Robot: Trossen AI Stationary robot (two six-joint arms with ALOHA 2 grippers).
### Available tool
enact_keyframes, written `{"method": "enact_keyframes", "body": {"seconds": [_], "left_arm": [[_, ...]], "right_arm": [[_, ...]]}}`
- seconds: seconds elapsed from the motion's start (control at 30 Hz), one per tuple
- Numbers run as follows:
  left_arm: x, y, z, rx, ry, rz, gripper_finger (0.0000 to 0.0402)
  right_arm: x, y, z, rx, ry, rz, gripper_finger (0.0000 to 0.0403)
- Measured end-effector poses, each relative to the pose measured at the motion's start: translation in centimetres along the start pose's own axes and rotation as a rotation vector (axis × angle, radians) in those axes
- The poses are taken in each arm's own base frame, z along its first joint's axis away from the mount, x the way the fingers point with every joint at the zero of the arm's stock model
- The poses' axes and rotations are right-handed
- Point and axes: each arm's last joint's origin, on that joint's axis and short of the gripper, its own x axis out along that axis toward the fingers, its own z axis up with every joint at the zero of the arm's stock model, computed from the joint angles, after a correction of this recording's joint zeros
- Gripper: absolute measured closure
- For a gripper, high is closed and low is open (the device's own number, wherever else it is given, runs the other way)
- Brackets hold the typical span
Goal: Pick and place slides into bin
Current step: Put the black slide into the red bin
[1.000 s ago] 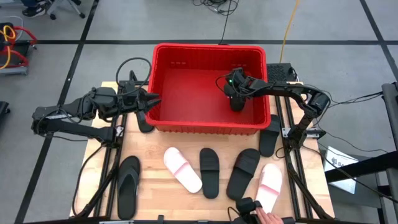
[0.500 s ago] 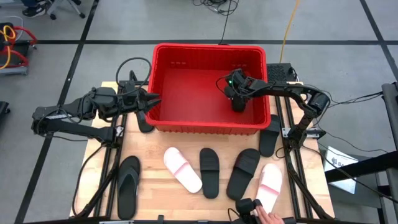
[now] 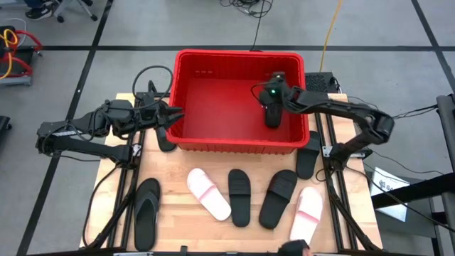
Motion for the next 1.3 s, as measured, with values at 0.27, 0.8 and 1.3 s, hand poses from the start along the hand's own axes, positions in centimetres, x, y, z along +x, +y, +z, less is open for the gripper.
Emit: {"method": "enact_keyframes", "body": {"seconds": [0.27, 0.8, 1.3], "left_arm": [[0.0, 0.0, 0.0, 0.001, 0.002, 0.0, 0.0305], [0.0, 0.0, -0.7, 0.022, 0.071, 0.005, 0.0305], [-0.7, -1.5, -1.5, 0.092, 0.134, -0.101, 0.0305]], "right_arm": [[-7.8, -1.4, 1.0, 0.22, -0.229, -0.07, 0.0269], [-20.5, 2.9, 1.5, 0.334, -0.5, -0.014, 0.0273], [-26.1, 7.3, 1.5, 0.357, -0.706, 0.259, 0.0273]]}}
